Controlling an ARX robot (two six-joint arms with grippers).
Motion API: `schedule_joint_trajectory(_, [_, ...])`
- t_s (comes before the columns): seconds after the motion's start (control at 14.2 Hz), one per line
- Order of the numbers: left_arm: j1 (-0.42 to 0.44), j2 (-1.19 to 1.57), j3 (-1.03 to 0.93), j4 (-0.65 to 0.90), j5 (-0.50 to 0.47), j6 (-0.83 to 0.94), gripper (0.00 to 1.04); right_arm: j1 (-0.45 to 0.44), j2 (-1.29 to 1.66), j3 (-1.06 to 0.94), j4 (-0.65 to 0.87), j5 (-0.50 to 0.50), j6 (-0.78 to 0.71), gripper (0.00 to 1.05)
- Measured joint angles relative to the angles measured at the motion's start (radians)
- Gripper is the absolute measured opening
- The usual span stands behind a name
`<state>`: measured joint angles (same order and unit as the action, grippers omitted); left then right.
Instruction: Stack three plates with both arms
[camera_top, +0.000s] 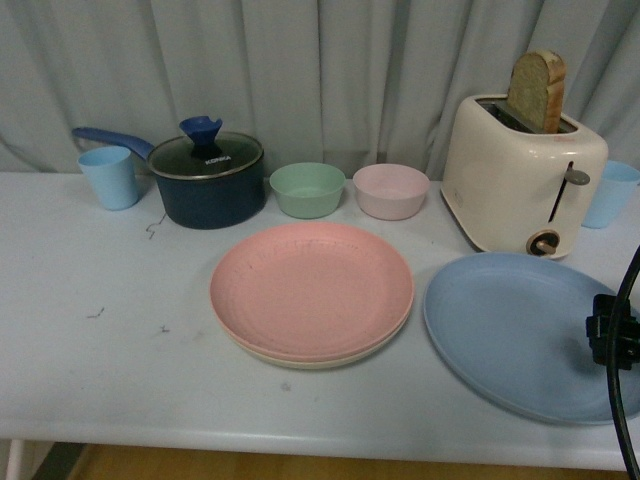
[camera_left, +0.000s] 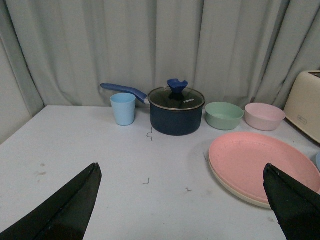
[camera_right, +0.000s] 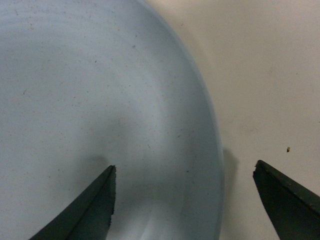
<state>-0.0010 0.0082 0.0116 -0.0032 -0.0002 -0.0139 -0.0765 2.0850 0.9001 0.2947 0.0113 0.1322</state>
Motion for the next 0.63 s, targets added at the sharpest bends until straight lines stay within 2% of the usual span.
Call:
schedule_joint_trajectory(0.07, [0.0, 0.0, 0.0, 0.0, 0.0, 0.0, 0.98, -0.003, 0.0, 0.0, 0.005, -0.003, 0.0, 0.68])
schedule_joint_trajectory(0.14, [0.0, 0.0, 0.0, 0.0, 0.0, 0.0, 0.98, -0.003, 0.0, 0.0, 0.008, -0.003, -0.003, 0.57])
schedule_joint_trajectory(0.28, [0.0, 0.0, 0.0, 0.0, 0.0, 0.0, 0.98, -0.015, 0.0, -0.01, 0.029, -0.005, -0.008, 0.28])
schedule_joint_trajectory(0.42, [0.0, 0.0, 0.0, 0.0, 0.0, 0.0, 0.98, -0.037, -0.048, -0.049, 0.055, -0.063, -0.005, 0.03])
schedule_joint_trajectory(0.63, [0.0, 0.0, 0.0, 0.0, 0.0, 0.0, 0.98, -0.064, -0.188, -0.156, 0.076, -0.124, -0.014, 0.03])
